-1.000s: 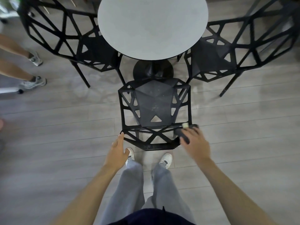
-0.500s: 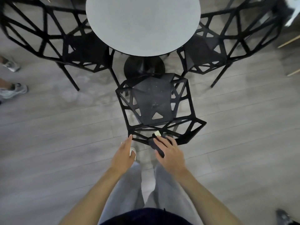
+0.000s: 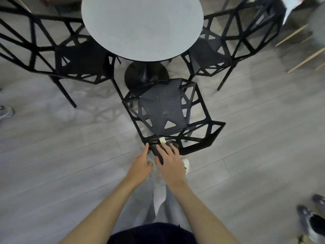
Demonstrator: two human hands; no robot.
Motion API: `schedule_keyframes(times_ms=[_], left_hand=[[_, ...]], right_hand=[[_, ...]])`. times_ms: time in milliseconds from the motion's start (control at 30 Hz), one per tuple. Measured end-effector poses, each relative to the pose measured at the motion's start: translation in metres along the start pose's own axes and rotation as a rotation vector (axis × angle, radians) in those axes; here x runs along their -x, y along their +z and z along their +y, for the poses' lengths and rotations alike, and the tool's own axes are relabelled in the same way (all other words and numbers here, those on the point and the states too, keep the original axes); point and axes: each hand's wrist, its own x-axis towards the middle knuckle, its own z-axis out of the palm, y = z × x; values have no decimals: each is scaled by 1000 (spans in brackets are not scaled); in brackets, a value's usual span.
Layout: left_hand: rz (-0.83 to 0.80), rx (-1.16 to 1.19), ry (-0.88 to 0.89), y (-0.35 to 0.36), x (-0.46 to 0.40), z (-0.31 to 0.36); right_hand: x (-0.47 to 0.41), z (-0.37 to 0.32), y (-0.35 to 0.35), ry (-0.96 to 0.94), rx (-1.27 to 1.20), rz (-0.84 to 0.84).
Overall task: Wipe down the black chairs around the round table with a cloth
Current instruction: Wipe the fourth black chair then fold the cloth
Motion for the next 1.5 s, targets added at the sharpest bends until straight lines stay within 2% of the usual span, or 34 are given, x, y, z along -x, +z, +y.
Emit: schedule_keyframes(times_ms=[133,267,367,567,667,767,867,967,1067,1167,1333,1500], left_hand=[[-12,-26,35,-9,-2,-8],[-7,-71,49,-17,0,-18],[19,-100,19,-26,1,-28],[87,-130,-5,-43,7,-38],[111,-132,-20,-48,9,-39],[130,-129,-28,-52,5,-40],[125,-98,-51,-53,-3,-41],[110,-90,-40,-49,-8,-41],[101,-89,-25,-44,-12,-40],[110,-74,-25,-41,-13,-40],[160,-22,-36,-41,-14,-41],[228,17,-89,-39,-21,-41]], right_hand=[[-14,47,-36,-9,43,-137],[-12,96,-73,230,101,34],[-15,80,-62,326,112,37],[-25,-24,2,213,62,-117],[-43,-54,20,139,93,-256],[-48,-42,4,87,129,-333],[-37,3,-37,140,140,-314],[-20,57,-77,231,195,-195],[-16,76,-89,263,246,-109],[-27,41,-71,203,232,-137],[-56,-34,-13,92,155,-329],[-86,-57,16,-64,268,-532]])
